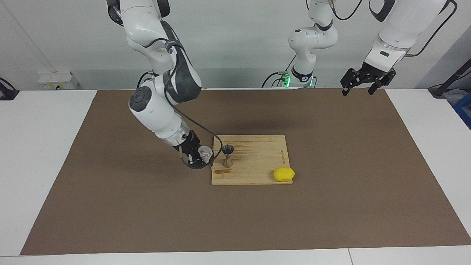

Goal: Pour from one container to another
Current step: 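Carry the clear cup back to its starting spot with the right gripper, then lower the clear cup onto the table and open the right gripper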

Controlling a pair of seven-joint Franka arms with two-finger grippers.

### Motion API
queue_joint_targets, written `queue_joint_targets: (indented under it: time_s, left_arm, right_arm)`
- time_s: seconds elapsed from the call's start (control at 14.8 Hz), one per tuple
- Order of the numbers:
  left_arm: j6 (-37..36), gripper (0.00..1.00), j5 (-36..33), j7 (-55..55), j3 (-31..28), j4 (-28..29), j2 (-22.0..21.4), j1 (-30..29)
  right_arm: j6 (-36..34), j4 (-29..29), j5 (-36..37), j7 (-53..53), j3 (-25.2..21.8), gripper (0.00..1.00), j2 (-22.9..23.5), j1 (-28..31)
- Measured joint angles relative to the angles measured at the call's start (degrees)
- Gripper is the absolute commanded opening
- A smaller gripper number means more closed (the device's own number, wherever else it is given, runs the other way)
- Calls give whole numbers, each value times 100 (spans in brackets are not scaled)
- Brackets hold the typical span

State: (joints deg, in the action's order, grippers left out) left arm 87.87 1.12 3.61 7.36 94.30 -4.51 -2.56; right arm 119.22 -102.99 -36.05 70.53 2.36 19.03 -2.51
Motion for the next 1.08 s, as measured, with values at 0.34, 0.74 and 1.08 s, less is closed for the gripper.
queue_joint_targets:
  time_s: [0.34,0.74,1.08]
  left_arm:
    - [0,100,0,0,0,0,0,0]
    - [-1,100,0,0,0,0,0,0]
    - [-1,100,0,0,0,0,0,0]
  right_arm:
    - [-40,-1102,-619,-1638,-2,0,-331,975]
    - [-437,-1383,-963,-3198,-3,0,43,1754]
    - [-425,-1392,-1009,-3221,39,3,148,1713]
